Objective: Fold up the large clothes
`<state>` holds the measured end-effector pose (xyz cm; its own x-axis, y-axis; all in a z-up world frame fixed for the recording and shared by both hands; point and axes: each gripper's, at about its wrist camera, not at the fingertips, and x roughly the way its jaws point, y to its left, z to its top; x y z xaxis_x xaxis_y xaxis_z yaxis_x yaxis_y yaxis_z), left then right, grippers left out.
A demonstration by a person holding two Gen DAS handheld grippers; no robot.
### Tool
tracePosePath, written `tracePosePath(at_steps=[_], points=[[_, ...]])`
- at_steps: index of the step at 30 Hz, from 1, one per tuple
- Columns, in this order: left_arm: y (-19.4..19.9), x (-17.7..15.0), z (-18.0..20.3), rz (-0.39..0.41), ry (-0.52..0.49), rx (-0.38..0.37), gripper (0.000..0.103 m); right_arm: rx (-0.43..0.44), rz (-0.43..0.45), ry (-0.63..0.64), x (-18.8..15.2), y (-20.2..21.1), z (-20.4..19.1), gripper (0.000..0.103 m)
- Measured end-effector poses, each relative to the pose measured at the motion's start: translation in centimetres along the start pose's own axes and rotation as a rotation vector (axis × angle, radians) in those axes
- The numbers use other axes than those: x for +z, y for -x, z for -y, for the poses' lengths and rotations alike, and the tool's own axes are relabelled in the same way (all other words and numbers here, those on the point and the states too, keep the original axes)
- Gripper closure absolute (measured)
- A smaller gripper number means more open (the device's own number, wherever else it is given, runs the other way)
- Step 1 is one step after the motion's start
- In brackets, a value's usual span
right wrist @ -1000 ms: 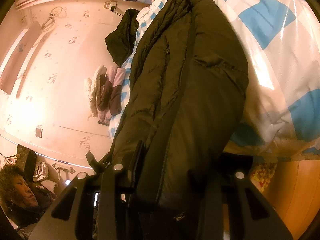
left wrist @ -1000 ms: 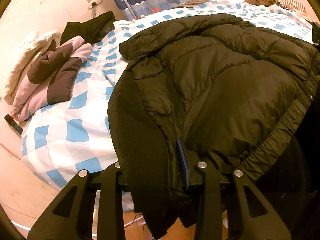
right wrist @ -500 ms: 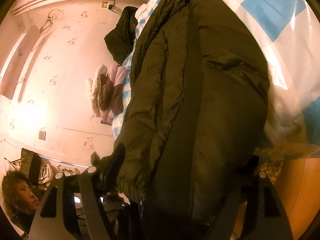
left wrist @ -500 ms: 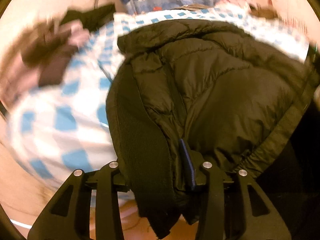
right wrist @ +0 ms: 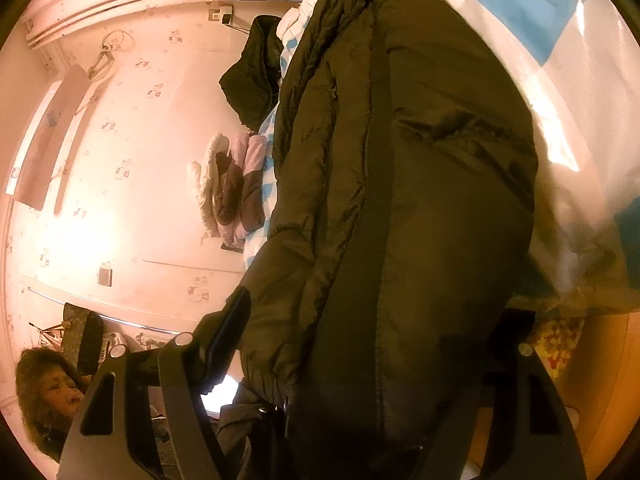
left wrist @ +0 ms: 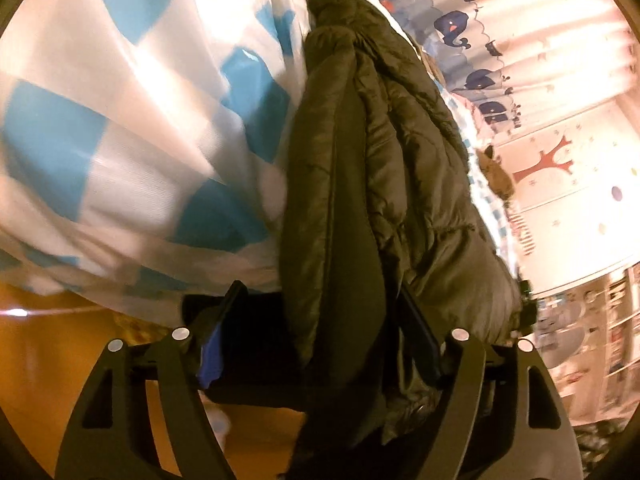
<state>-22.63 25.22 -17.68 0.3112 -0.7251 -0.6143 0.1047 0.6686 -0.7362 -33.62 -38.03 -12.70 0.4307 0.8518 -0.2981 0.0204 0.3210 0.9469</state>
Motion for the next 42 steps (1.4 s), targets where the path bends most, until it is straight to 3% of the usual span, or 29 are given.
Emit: tracePosePath(at_steps=[3,4,5,7,10,18,26,33,42], points=[[-1.4,0.1,0.3,-0.048,0.03,-0.013,0.03,-0.017,0.002,0.032,-0.1,-0.1,-0.3,0.033],[-2.1,0.1,0.4,-0.072,0.05,-0.002,0.031,-0.028,0.004,0.052,-0.1,-0.1,-0.5,0.04],[-2.4,0.1,0.5,-0.086,0.064,0.004,0.046,-0.049,0.008,0.071,-0.2,-0.2,-0.8,0.056],[-3.0,0.2,0.8,-0.111,0.096,-0.034,0.082,-0.061,0.027,0.08,-0.4,0.1,-0.9,0.069],[-1.9,0.1,2.4,-0.071,0.076,-0.011,0.096,-0.064,0.057,0.094,-0.6,0.5,-1.4,0.077],[5.9,0.2,6.9,0.071,0.021,-0.103,0.098,0.074,0.127,0.179,-1.8,2.7,-5.5,0.082],[11.8,-1.0,9.5,0.142,-0.022,-0.162,0.098,0.123,0.153,0.229,-4.9,5.3,-7.3,0.082],[9.9,-3.1,6.0,0.082,0.053,-0.112,0.098,0.065,0.12,0.157,-7.7,5.5,-3.3,0.082],[9.6,-4.4,5.1,0.074,0.075,-0.126,0.098,0.183,0.233,0.161,-8.7,7.4,-3.3,0.082]])
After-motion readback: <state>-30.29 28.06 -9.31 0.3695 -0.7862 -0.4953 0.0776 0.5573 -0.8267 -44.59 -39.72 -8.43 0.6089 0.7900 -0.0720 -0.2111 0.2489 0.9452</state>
